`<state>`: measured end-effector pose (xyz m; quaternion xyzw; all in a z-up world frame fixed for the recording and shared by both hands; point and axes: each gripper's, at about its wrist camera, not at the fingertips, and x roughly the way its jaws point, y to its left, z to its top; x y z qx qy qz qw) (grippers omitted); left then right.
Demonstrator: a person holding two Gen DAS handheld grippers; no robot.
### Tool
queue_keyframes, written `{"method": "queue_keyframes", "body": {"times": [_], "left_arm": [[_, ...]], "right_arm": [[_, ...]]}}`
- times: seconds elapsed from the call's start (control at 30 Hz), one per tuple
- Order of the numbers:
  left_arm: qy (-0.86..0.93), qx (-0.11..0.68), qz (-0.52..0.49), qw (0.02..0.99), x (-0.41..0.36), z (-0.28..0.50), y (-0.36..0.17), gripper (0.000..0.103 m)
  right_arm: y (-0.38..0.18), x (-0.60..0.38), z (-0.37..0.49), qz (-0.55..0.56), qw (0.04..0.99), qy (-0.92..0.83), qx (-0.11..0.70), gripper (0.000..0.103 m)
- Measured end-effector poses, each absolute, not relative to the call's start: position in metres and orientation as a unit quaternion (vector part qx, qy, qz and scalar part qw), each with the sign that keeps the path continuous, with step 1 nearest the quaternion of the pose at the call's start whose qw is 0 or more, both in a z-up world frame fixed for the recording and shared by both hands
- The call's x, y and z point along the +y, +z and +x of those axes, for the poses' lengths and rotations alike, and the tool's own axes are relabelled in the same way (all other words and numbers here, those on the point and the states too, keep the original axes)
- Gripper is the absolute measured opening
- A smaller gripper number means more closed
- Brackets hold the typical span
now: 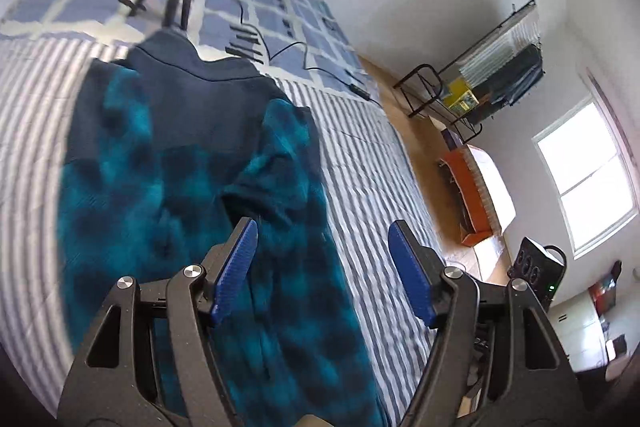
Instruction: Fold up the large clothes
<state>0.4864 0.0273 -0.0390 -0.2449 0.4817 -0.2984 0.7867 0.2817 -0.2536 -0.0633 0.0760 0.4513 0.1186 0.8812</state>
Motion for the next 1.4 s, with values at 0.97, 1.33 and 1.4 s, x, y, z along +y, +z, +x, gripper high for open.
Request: {"method": "queue_keyframes", "body": {"times": [0.97,1.33,1.4], "left_arm": [[-0.255,0.488,-0.242,0.799,-0.006,0.559,-0.141,0.006],[-0.260,0.506,-0.251,0.783,-0.004,0.568,-0.135,0.029],[-0.260,0.492,-0.262,0.788,0.013,0.563,-0.118,0.029]], "right_arm": [[-0.164,-0.283,0.477,0.323,0.824,0.167,0.434,0.064],[-0.144,-0.236,0.527,0.173,0.877,0.070,0.443,0.004],[-0.144,-0.234,0.528,0.149,0.875,0.058,0.456,0.012]]}}
